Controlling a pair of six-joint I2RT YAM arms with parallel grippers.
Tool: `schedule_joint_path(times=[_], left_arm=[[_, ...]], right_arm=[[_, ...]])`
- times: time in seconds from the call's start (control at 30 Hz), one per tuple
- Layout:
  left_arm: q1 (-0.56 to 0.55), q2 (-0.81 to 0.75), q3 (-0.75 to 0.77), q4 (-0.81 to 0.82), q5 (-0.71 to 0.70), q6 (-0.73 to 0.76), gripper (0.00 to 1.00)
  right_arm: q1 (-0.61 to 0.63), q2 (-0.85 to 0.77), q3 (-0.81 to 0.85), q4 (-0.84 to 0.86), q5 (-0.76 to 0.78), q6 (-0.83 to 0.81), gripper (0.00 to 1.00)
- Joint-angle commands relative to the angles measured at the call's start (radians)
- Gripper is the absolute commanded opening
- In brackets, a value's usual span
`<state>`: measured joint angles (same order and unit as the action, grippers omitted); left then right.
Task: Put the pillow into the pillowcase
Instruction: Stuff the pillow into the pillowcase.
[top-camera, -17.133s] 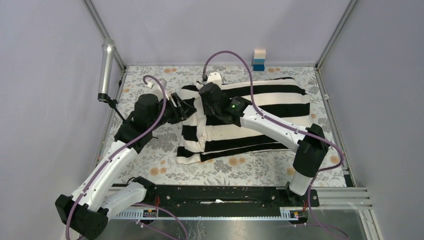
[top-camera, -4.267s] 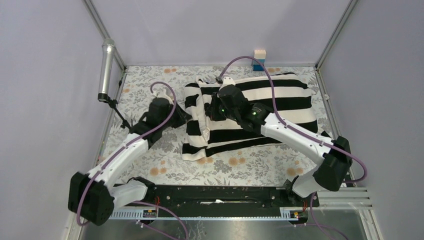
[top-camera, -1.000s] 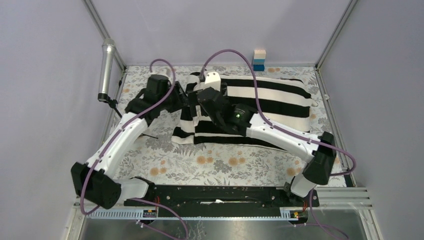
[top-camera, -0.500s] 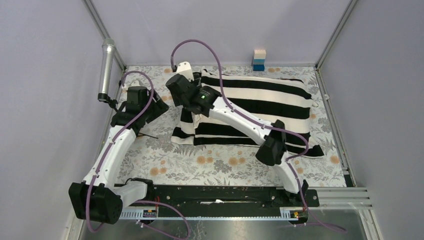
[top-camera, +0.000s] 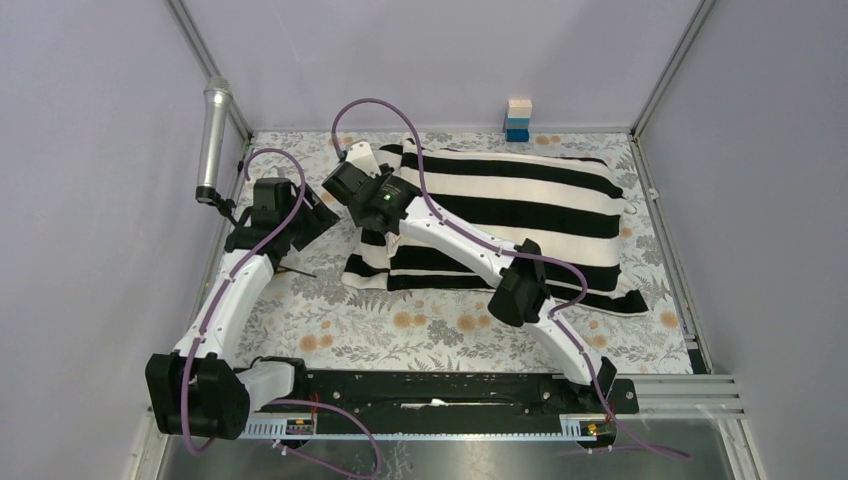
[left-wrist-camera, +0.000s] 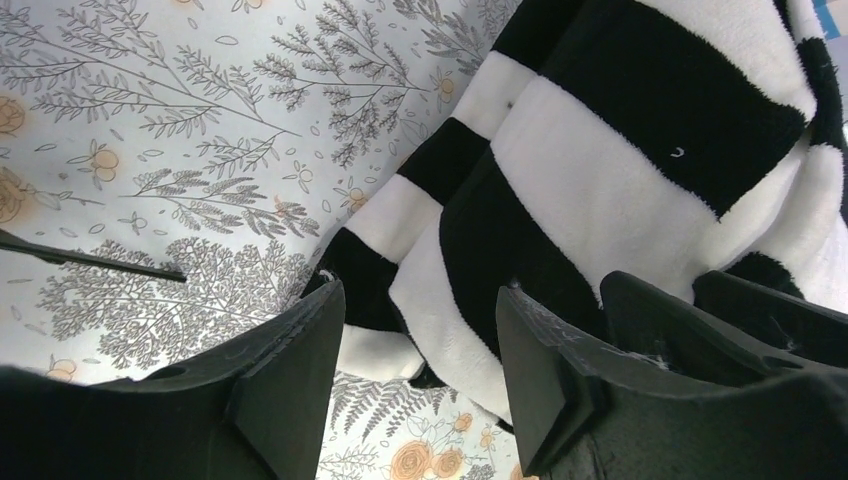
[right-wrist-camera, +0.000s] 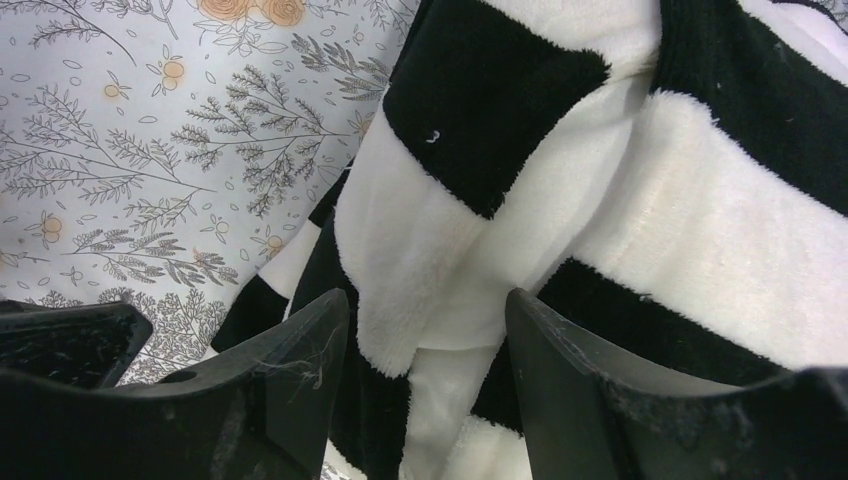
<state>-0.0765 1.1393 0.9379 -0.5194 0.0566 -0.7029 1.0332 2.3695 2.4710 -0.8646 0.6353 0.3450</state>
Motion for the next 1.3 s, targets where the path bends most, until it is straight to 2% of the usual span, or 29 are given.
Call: schedule_joint_path(times=[0.0, 0.13, 0.23, 0.4, 0.7, 0.97, 1.13, 1.27], left_arm=[[0.006, 0.012, -0.02, 0.087, 0.043, -0.013, 0.61], [0.006, 0.03, -0.037, 0.107, 0.071, -0.02, 0.61], [0.006, 0.035, -0.043, 0.117, 0.076, -0.023, 0.61], [0.006, 0.039, -0.046, 0.122, 0.086, -0.023, 0.6], [0.006, 0.037, -0.044, 0.115, 0.095, -0.012, 0.6], [0.006, 0.037, -0.036, 0.11, 0.097, -0.004, 0.6], [0.006, 0.043, -0.036, 0.114, 0.095, -0.001, 0.6], [0.006, 0.046, -0.039, 0.126, 0.103, -0.001, 0.6]], right_arm=[[-0.006, 0.014, 0.093, -0.092, 0.044, 0.02, 0.65], [-0.001, -0.093, 0.016, -0.041, 0.092, -0.003, 0.67], [0.0, -0.127, 0.003, -0.024, 0.14, -0.029, 0.61], [-0.005, -0.107, 0.012, -0.068, 0.219, -0.028, 0.57], [-0.025, -0.079, 0.047, -0.098, 0.263, -0.029, 0.59], [-0.066, -0.052, 0.021, -0.114, 0.184, 0.01, 0.56], [-0.094, -0.041, 0.047, -0.114, 0.11, 0.002, 0.38], [-0.095, -0.038, 0.046, -0.117, 0.045, 0.006, 0.36]])
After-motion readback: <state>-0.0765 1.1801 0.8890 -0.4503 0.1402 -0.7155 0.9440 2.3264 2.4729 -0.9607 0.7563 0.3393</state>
